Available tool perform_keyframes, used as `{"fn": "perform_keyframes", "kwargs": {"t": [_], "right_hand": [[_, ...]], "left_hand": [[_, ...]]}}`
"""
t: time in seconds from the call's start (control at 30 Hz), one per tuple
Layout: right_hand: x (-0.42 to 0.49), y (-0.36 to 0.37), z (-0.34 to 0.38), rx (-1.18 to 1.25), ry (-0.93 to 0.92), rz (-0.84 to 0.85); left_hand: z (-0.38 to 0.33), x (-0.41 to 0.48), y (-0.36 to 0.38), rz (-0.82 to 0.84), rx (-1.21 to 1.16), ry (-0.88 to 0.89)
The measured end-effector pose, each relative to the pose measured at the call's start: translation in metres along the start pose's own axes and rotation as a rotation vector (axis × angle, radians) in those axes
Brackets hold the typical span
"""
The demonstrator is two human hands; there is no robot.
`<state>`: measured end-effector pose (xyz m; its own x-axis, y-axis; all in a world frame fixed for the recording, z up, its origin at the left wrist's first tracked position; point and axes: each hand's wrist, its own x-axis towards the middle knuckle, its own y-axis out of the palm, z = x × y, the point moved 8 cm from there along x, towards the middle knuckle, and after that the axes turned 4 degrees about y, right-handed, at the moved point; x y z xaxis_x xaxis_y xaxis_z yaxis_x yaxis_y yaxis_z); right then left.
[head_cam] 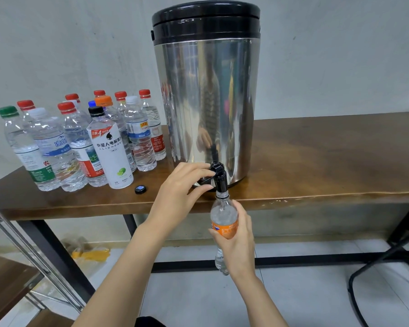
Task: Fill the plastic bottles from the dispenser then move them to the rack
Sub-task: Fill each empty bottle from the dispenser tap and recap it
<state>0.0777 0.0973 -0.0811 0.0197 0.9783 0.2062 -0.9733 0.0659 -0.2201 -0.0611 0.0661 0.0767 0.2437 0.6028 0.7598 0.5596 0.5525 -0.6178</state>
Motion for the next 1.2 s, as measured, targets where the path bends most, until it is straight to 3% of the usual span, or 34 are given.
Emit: {"fn": "perform_keyframes", "kwargs": {"t": [0.67,1.2], "right_hand": [[0.002,0.001,-0.002,0.012,0.001,-0.010],[0.002,0.000,-0.001,0.017,0.004,-0.003]], "left_hand": [[-0.005,0.003,0.001,0.027,0.011,0.095],[-0.010,0.010,0.003,0.132,0.131,0.321]]}}
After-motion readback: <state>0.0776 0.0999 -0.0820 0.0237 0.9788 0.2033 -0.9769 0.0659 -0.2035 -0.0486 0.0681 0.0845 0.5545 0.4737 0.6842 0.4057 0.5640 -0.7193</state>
